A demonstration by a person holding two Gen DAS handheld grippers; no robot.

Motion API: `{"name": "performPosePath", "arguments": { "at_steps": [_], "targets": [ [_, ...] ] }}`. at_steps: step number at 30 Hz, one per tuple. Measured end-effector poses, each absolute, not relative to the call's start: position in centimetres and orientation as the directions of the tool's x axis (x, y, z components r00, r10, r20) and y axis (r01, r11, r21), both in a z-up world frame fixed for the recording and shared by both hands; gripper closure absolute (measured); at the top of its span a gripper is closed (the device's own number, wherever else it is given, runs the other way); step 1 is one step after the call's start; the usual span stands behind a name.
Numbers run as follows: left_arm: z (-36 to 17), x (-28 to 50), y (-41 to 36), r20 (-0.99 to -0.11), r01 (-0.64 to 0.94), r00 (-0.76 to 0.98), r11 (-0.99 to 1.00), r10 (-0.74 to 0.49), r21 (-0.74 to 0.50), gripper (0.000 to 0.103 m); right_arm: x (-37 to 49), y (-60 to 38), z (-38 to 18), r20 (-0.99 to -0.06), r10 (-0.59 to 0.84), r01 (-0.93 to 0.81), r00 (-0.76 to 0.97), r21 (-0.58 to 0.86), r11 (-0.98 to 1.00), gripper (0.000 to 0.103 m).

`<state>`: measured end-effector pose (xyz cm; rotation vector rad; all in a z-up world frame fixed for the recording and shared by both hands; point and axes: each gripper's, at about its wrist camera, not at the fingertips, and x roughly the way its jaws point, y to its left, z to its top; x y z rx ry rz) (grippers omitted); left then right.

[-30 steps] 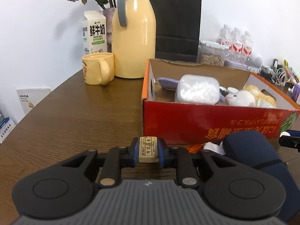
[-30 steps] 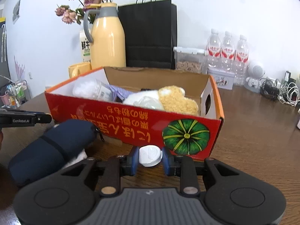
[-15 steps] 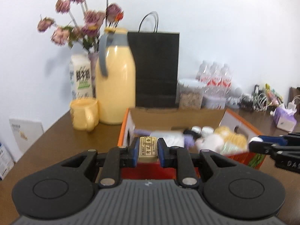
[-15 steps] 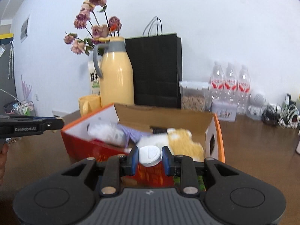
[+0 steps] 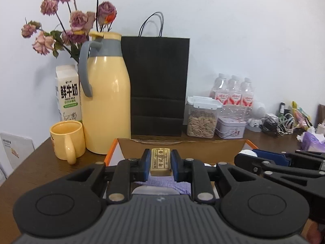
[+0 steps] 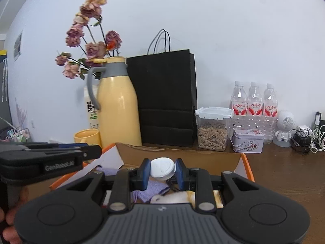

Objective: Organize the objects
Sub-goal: 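Carry the block and cap into the cardboard box and open both tools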

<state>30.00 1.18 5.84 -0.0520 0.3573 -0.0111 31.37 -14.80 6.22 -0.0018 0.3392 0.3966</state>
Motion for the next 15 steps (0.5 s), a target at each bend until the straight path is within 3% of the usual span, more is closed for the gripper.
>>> {"name": "performPosePath", "arguments": {
  "at_steps": [15],
  "targets": [
    [3.8, 32.0, 1.5, -0.382, -0.061, 0.923, 0.998, 0.051, -0.014, 0.081, 33.1, -14.3, 3.0, -0.408, 0.345, -0.361, 0.845, 0.04, 0.932, 0.076]
  ]
}}
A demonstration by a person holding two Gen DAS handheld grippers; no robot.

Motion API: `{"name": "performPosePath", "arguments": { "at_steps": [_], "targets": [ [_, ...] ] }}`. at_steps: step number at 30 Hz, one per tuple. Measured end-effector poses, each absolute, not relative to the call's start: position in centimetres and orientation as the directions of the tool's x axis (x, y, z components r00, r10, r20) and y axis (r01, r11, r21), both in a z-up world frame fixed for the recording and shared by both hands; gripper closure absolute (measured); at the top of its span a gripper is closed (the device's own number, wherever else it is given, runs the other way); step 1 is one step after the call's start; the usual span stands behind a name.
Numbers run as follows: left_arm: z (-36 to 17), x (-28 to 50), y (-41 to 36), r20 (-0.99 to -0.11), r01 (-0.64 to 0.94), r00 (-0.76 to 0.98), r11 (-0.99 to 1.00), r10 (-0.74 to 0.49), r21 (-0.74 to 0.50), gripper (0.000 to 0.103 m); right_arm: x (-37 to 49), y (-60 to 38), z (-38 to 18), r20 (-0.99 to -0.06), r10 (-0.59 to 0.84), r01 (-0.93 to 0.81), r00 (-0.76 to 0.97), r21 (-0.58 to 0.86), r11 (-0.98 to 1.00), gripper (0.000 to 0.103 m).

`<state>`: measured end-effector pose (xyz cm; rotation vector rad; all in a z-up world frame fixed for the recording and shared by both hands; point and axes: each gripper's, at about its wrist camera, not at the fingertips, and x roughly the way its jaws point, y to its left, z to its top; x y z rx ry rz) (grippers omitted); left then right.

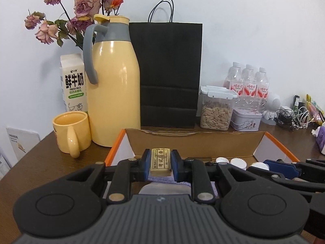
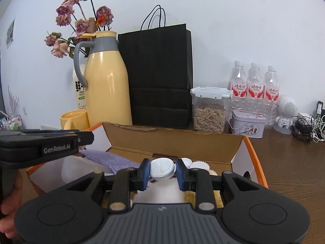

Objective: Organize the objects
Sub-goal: 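Carry the block and cap into the cardboard box and open both tools, then move both tools out of the box toward the navy pouch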

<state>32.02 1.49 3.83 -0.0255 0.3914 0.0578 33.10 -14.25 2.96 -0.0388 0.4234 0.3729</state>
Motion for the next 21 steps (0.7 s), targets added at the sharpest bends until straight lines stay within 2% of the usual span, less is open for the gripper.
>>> {"name": "performPosePath", "arguments": {
  "at_steps": [2, 3, 4, 5, 6, 7, 8, 10, 21],
  "targets": [
    [3.9, 31.8, 1.4, -0.375, -0.066, 0.925, 0.998, 0.062, 0.001, 0.077, 32.9, -14.3, 3.0, -0.408, 0.341, -0.359, 0.847, 0.035, 0.933, 0.075],
    [3.9, 31.7, 1.3, -0.374, -0.068, 0.925, 0.998, 0.067, 0.011, 0.069, 32.8, -14.4, 3.0, -0.409, 0.337, -0.356, 0.848, 0.032, 0.934, 0.073],
    [4.0, 31.5, 1.3, -0.371, -0.072, 0.926, 0.997, 0.073, 0.017, 0.061, 32.7, -14.4, 3.1, -0.409, 0.333, -0.352, 0.85, 0.031, 0.936, 0.063],
    [4.0, 31.3, 1.3, -0.365, -0.076, 0.928, 0.997, 0.078, 0.019, 0.039, 32.6, -14.5, 3.1, -0.407, 0.327, -0.345, 0.853, 0.03, 0.938, 0.045],
    [4.1, 31.1, 1.3, -0.353, -0.079, 0.932, 0.997, 0.081, 0.02, 0.021, 32.5, -14.7, 3.1, -0.403, 0.319, -0.337, 0.858, 0.027, 0.941, 0.036],
    [4.3, 30.8, 1.3, -0.34, -0.082, 0.936, 0.996, 0.085, 0.023, 0.015, 32.3, -14.8, 3.2, -0.396, 0.312, -0.33, 0.863, 0.024, 0.944, 0.019],
    [4.4, 30.5, 1.3, -0.327, -0.092, 0.94, 0.995, 0.095, 0.024, 0.002, 32.2, -14.9, 3.2, -0.391, 0.307, -0.325, 0.868, 0.022, 0.945, 0.008],
    [4.6, 30.0, 1.4, -0.295, -0.115, 0.948, 0.993, 0.116, 0.021, 0.0, 32.0, -15.2, 3.4, -0.382, 0.3, -0.313, 0.874, 0.028, 0.949, 0.0],
    [5.2, 28.9, 1.8, -0.282, -0.131, 0.951, 0.991, 0.126, -0.001, 0.0, 31.1, -15.7, 3.7, -0.378, 0.293, -0.304, 0.878, 0.032, 0.952, 0.0]
  ]
}}
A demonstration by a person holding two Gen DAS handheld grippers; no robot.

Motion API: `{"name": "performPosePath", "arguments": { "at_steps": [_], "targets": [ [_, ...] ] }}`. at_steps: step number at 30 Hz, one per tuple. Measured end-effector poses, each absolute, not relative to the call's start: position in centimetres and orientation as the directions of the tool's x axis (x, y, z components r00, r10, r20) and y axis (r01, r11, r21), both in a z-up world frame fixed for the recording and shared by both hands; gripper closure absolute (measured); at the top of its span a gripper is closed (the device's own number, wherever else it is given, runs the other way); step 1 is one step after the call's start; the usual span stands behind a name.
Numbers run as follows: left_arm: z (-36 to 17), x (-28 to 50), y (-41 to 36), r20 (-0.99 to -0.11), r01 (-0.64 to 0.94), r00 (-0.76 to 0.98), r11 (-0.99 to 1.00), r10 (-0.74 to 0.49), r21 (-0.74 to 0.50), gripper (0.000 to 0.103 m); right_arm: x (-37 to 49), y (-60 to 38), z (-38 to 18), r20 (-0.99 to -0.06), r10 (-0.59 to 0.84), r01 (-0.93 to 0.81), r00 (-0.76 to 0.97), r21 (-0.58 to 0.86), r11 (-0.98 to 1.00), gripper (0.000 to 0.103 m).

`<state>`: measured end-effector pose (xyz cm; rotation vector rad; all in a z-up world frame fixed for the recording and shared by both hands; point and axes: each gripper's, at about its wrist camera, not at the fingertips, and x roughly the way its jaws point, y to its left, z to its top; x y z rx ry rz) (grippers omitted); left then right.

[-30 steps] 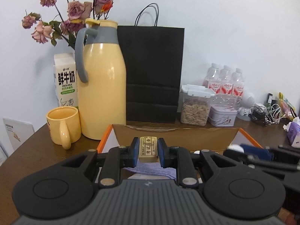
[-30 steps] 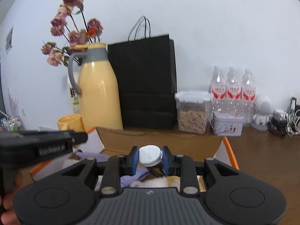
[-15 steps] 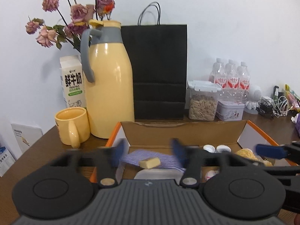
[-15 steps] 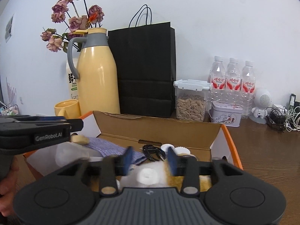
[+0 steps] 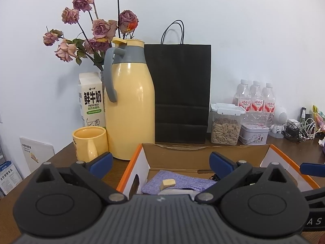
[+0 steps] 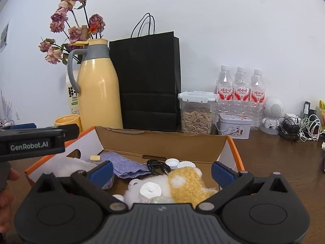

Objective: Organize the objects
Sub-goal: 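Move both tools out of the box toward the navy pouch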

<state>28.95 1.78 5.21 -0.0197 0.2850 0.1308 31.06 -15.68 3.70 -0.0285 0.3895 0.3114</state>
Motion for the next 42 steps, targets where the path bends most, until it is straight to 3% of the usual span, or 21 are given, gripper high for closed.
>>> {"name": "performPosePath", "arguments": {
  "at_steps": [19, 42],
  "targets": [
    [7.4, 21.9, 2.4, -0.233, -0.088, 0.968, 0.996, 0.087, 0.008, 0.0, 25.0, -16.2, 6.4, -0.353, 0.311, -0.342, 0.882, -0.028, 0.939, 0.0],
    [4.0, 14.2, 8.2, -0.42, -0.19, 0.89, 0.982, 0.177, 0.012, 0.0, 18.1, -14.2, 2.9, -0.513, 0.405, -0.463, 0.757, 0.017, 0.886, 0.0]
  ]
}}
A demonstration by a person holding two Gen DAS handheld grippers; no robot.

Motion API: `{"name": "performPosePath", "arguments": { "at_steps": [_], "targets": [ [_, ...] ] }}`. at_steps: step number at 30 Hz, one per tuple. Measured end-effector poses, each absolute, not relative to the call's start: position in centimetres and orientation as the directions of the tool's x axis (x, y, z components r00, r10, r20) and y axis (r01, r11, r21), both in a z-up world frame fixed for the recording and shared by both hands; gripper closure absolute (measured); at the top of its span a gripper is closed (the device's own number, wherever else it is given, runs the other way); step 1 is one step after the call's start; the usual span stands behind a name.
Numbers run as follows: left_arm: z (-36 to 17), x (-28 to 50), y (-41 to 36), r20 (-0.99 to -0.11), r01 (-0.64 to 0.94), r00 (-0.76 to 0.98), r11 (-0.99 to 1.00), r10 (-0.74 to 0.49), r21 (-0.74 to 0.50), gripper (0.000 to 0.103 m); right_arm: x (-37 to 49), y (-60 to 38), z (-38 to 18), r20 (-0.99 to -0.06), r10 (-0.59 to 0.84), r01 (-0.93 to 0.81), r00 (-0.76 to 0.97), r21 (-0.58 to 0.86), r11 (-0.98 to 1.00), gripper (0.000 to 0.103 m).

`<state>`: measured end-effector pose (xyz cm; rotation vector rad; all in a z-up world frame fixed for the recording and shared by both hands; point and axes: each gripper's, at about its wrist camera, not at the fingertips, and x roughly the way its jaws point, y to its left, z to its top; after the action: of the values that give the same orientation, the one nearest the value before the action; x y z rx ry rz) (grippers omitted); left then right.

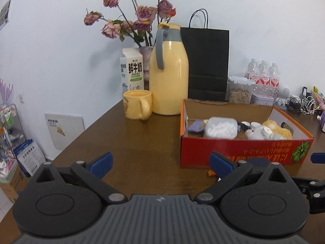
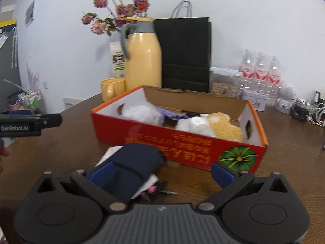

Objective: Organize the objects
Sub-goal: 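Move both tools out of the box toward the navy pouch, then grasp the white tissue with the left tool while the right tool grasps the navy pouch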

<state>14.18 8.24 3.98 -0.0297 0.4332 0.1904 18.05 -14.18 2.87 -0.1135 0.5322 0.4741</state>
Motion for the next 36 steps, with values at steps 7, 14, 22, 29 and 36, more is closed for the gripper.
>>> {"name": "performPosePath", "arguments": {
  "at_steps": [7, 14, 22, 29, 36],
  "targets": [
    [2.8, 13.1, 9.3, -0.47, -0.212, 0.862, 0.977, 0.192, 0.01, 0.0, 18.2, -10.6, 2.2, -0.568, 0.427, -0.495, 0.704, 0.039, 0.868, 0.0],
    [2.0, 12.0, 11.2, -0.486, -0.23, 0.854, 0.973, 0.184, -0.035, 0.0, 19.9, -8.2, 1.4, -0.622, 0.384, -0.442, 0.683, 0.067, 0.895, 0.0],
    [1.1, 11.8, 12.5, -0.5, -0.22, 0.852, 0.973, 0.155, -0.074, 0.0, 20.1, -7.9, 0.4, -0.64, 0.33, -0.388, 0.694, 0.054, 0.92, 0.014],
    [0.7, 11.7, 12.6, -0.512, -0.213, 0.848, 0.973, 0.139, -0.089, 0.0, 20.0, -8.3, 0.4, -0.63, 0.343, -0.401, 0.696, 0.055, 0.915, 0.03],
    [0.8, 11.7, 12.3, -0.515, -0.216, 0.844, 0.973, 0.146, -0.079, 0.0, 19.7, -9.6, 1.0, -0.597, 0.38, -0.416, 0.707, 0.084, 0.906, 0.041]
  ]
}}
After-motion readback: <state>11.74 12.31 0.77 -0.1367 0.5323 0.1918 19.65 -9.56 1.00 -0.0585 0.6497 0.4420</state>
